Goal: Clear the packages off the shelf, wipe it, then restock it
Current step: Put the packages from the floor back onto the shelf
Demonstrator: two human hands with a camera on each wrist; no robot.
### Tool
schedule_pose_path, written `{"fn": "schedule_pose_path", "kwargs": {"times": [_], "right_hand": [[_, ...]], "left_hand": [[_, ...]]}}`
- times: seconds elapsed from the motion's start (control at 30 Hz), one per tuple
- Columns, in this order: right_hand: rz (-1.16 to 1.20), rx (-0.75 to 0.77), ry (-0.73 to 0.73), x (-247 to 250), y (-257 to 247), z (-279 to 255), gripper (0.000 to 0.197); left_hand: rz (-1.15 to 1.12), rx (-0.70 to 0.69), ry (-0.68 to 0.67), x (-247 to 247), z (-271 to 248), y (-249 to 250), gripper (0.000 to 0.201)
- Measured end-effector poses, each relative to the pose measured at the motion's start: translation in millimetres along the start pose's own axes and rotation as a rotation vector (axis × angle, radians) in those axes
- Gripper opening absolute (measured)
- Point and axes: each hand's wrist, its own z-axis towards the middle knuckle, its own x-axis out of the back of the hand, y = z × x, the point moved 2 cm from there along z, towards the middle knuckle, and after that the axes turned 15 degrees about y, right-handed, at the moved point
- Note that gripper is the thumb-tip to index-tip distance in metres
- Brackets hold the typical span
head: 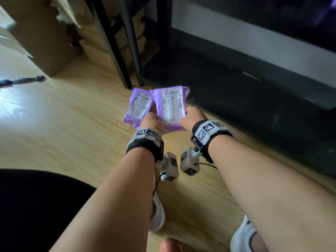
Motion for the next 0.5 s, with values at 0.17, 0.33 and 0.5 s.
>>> {"fn": "schedule_pose_path", "kwargs": {"times": [0.17, 0.33, 0.5], "right_hand": [[0.006, 0.132, 0.111, 44.9, -25.2, -19.5, 0.004], [0.120, 0.237, 0.212, 85.9, -60.5, -33.6, 0.013], [0.262, 0.323, 0.363, 131.5, -92.0, -36.3, 0.024]], "left_hand": [[-0.051, -0.087, 0.136, 40.5, -28.6, 21.0, 0.021], [-0.176, -0.185, 0.335, 82.9, -53.3, 47.4, 0.014], [-0.160, -0.359, 0.489, 126.4, -60.6, 90.4, 0.020]]}}
